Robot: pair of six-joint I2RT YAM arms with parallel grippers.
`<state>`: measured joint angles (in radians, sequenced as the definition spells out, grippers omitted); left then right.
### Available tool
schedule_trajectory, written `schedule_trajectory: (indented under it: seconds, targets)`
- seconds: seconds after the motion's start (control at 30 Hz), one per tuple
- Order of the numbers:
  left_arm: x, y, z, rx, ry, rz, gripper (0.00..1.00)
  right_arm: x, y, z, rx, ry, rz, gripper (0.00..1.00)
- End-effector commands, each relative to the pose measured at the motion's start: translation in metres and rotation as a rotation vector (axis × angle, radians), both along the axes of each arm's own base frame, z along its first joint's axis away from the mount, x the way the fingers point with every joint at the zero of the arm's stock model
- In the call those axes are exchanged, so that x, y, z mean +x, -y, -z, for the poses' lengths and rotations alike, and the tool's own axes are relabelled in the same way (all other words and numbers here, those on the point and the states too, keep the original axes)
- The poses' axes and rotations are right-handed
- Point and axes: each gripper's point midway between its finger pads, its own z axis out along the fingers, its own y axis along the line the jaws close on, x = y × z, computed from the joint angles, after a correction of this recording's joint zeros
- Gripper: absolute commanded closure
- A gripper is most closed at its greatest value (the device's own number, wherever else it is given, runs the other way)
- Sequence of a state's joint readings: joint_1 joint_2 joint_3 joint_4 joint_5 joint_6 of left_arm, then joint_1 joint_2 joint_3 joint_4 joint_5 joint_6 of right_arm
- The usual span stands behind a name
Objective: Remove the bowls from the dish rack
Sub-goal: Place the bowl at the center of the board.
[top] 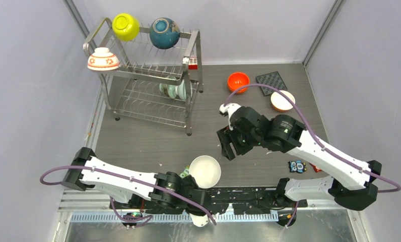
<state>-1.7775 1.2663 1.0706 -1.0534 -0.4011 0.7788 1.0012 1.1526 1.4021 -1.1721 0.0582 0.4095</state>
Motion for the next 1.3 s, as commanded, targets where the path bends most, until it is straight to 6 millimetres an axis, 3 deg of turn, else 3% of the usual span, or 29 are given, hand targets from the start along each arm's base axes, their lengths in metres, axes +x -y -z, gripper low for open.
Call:
schedule_trajectory:
  seconds: [0.0, 0.17, 0.3, 0.53, 0.8, 1.27]
  targets:
    - [0.003, 0.018, -0.011, -0.016, 0.070, 0.075, 1.00, 0.005, -0.010, -0.003, -0.048, 0.073, 0.019, 0.30]
    - [0.001, 0.022, -0.009, -0.026, 0.085, 0.092, 1.00, -0.001, -0.028, 0.014, -0.091, 0.076, 0.000, 0.33]
    - [0.000, 0.022, -0.008, -0.030, 0.085, 0.084, 1.00, -0.001, -0.035, 0.029, -0.136, 0.091, 0.020, 0.41]
    - [-0.008, 0.018, -0.006, -0.029, 0.031, 0.065, 1.00, -0.010, -0.048, 0.042, -0.133, 0.089, 0.042, 0.45]
    - [-0.018, 0.018, -0.006, -0.022, -0.039, 0.019, 1.00, -0.024, -0.052, 0.060, -0.151, 0.077, 0.056, 0.51]
    - [-0.020, 0.017, 0.000, -0.035, -0.062, 0.002, 1.00, -0.028, -0.055, 0.088, -0.204, 0.062, 0.060, 0.60]
